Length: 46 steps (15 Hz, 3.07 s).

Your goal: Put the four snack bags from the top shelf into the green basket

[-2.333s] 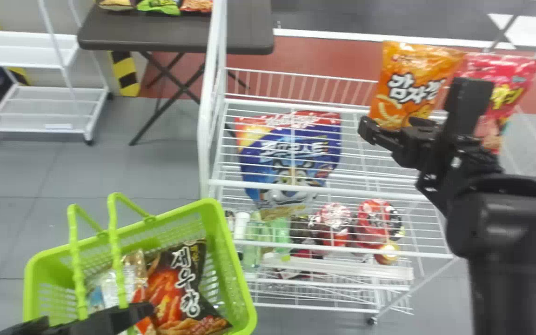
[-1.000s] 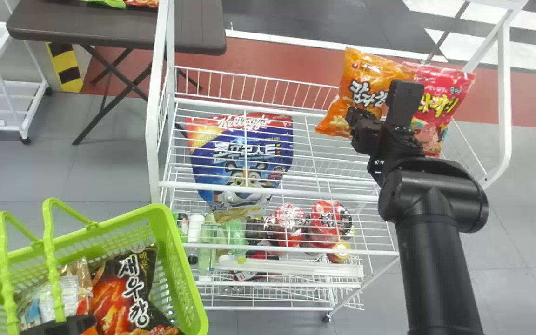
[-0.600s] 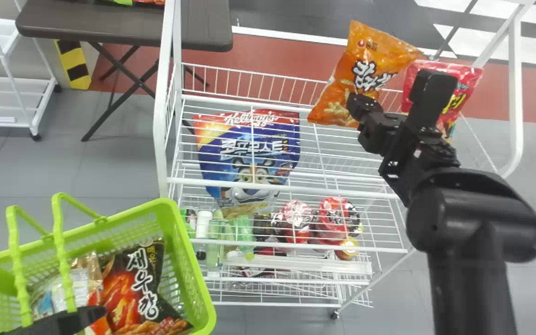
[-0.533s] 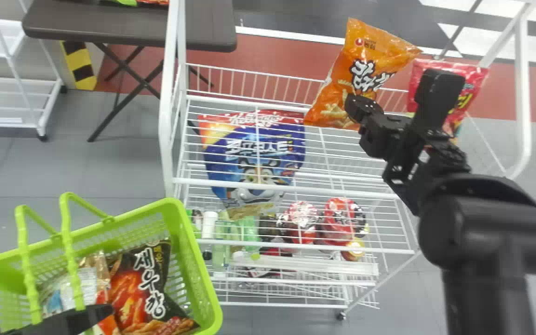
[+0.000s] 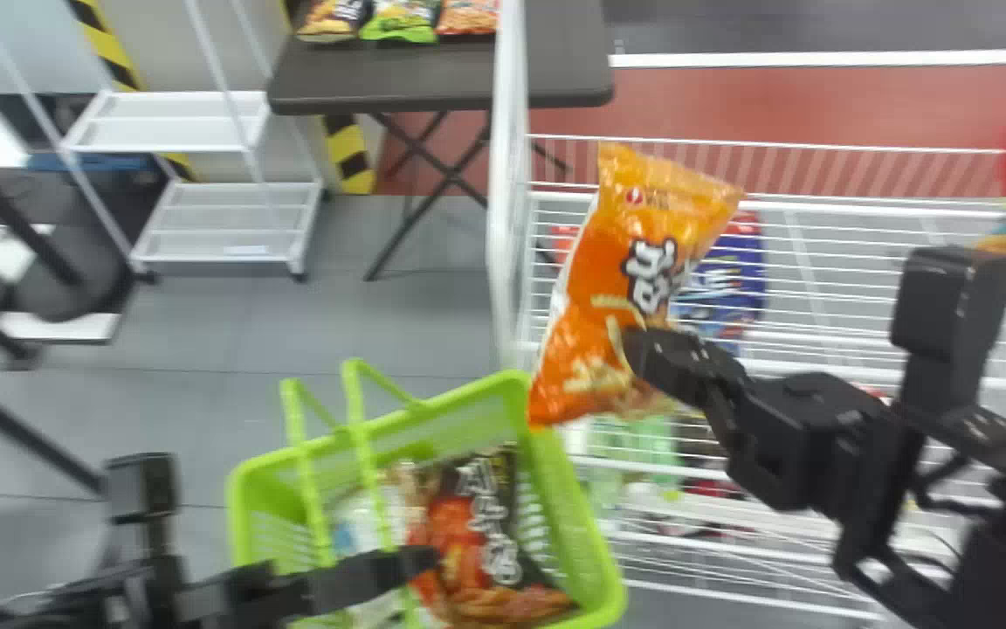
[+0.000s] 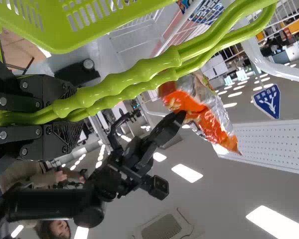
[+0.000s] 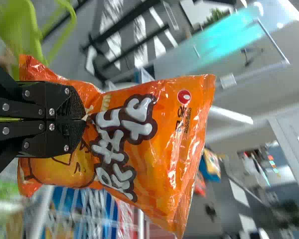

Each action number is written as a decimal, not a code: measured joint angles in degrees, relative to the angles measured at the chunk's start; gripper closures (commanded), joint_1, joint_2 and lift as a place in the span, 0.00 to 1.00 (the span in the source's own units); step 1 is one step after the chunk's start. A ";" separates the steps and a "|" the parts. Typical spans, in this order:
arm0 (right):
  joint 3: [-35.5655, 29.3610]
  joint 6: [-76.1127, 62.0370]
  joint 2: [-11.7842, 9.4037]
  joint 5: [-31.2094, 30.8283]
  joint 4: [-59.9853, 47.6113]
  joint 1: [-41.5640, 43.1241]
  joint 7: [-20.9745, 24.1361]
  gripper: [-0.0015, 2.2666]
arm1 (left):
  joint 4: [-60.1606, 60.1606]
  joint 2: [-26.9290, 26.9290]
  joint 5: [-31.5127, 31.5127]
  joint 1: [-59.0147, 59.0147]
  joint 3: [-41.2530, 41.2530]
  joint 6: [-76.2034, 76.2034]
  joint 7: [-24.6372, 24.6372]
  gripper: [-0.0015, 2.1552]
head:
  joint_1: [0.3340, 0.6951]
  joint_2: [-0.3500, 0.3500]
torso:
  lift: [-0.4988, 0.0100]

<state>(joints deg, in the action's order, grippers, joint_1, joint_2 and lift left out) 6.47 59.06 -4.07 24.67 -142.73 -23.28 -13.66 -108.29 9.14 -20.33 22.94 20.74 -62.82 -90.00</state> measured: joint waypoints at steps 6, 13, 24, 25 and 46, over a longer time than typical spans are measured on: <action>6.52 15.07 0.08 5.02 4.21 3.31 1.24 0.99 | 0.08 0.25 -0.10 -0.14 -0.03 -0.06 0.00 1.00 | 1.00 1.00 | 0.98; 8.51 28.05 -0.07 3.23 14.66 11.78 0.54 0.01 | 0.22 0.87 -0.65 -0.20 -0.16 -0.07 0.00 1.00 | 1.00 1.00 | 0.98; -22.09 -17.28 -0.05 -14.26 24.80 16.29 4.79 0.03 | 0.94 2.38 -1.92 -0.43 -0.32 0.02 0.00 1.00 | 1.00 0.19 | 0.98; -22.69 -21.51 -0.06 -17.08 30.00 18.52 5.89 0.03 | 0.94 2.38 -1.92 -0.44 -0.43 -0.01 0.00 1.00 | 1.00 0.15 | 0.98; -28.86 -49.85 -4.28 -26.91 76.46 42.89 17.71 1.00 | 4.75 3.51 -2.37 -2.18 -0.10 0.10 0.00 1.00 | 1.00 0.00 | 0.98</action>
<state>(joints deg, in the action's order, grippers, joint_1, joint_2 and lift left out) -22.38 9.20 -8.35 -2.24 -66.27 19.62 4.04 -103.54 12.65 -22.70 20.76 20.65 -62.71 -90.00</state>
